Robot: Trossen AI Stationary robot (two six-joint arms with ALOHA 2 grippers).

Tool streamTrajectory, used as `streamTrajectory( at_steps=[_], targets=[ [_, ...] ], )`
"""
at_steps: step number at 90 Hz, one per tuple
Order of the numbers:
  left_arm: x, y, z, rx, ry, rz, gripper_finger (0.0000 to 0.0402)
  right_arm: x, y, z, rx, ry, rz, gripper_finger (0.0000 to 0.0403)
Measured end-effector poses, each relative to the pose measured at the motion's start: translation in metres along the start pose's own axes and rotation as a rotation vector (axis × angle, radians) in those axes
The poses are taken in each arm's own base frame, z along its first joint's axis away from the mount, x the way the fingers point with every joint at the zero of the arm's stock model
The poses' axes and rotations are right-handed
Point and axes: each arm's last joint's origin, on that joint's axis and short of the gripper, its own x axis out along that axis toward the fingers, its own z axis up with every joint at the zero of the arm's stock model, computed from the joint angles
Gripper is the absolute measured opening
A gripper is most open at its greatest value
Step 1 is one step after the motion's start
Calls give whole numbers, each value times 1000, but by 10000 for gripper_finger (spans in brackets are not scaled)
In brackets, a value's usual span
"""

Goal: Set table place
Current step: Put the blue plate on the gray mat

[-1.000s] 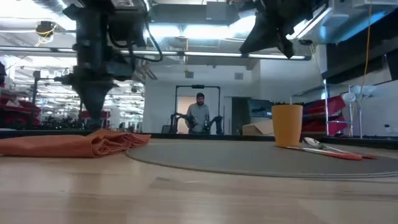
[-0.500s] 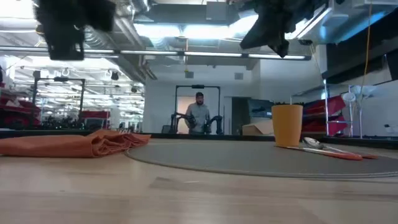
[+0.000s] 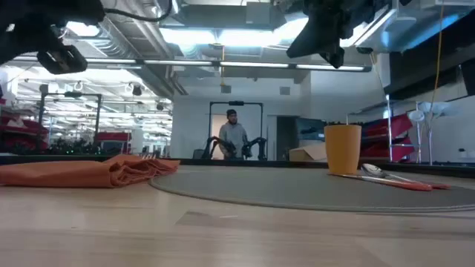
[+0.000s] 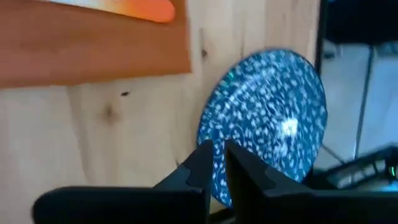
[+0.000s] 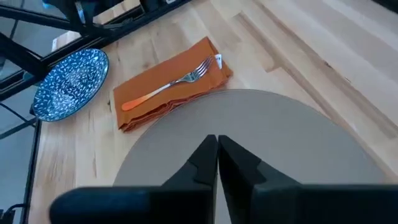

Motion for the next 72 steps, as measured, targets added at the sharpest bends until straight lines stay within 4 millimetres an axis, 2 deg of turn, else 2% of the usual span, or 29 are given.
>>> streamTrajectory(
  at_steps=[17,34,56,72],
  targets=[
    [13,3,5,154,85,-44,60,0,0,0,22,0,2,1],
    [30,9,13,257,162,-59,65,0,0,0,28,-1,3,1],
    [66,23,3,149,257,-166,66,0,1,0,30,8,21,1],
    [71,25,6,137,215,-165,69,0,1,0,34,9,23,1]
  ],
)
